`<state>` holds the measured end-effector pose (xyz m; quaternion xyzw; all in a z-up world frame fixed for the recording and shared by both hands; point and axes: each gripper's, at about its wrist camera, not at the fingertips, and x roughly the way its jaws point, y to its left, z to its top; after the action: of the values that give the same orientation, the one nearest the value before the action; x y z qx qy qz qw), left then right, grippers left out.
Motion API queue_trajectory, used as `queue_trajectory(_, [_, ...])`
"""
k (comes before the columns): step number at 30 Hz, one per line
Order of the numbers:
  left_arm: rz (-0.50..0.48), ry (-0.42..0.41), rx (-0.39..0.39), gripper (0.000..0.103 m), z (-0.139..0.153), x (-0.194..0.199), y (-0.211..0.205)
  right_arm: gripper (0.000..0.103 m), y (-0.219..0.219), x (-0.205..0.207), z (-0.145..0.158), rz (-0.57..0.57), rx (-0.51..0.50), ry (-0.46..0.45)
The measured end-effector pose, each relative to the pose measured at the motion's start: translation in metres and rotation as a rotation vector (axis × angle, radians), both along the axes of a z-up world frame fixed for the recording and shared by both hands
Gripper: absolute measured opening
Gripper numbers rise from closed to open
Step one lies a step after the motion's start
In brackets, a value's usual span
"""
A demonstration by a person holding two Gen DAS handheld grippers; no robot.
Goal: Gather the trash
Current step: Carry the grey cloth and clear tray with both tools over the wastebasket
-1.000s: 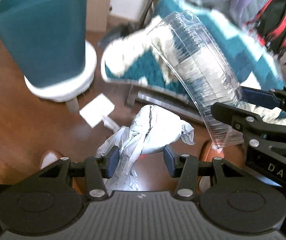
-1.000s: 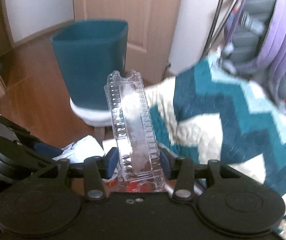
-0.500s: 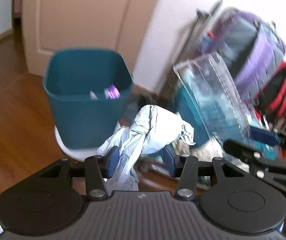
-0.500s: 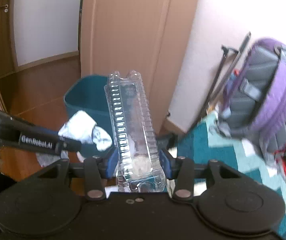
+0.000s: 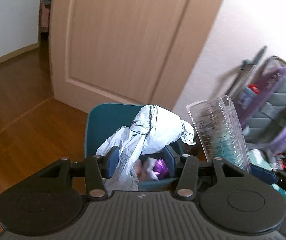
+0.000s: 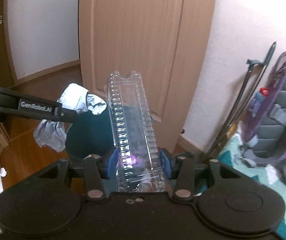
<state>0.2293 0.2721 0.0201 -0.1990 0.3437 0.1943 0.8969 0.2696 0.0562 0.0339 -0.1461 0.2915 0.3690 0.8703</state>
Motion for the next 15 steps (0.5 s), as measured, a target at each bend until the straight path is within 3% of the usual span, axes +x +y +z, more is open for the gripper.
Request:
queue_trajectory(5, [0.031,0.058,-0.005,0.048,-0.024,0.031,0.030,0.046,0.039,0.029,-0.018,-0.006,-0.024,0.031])
queue_trajectory(15, [0.006,0.160,0.030,0.048,-0.071,0.071,0.062,0.046,0.086,0.072,-0.066,-0.012,-0.070,0.116])
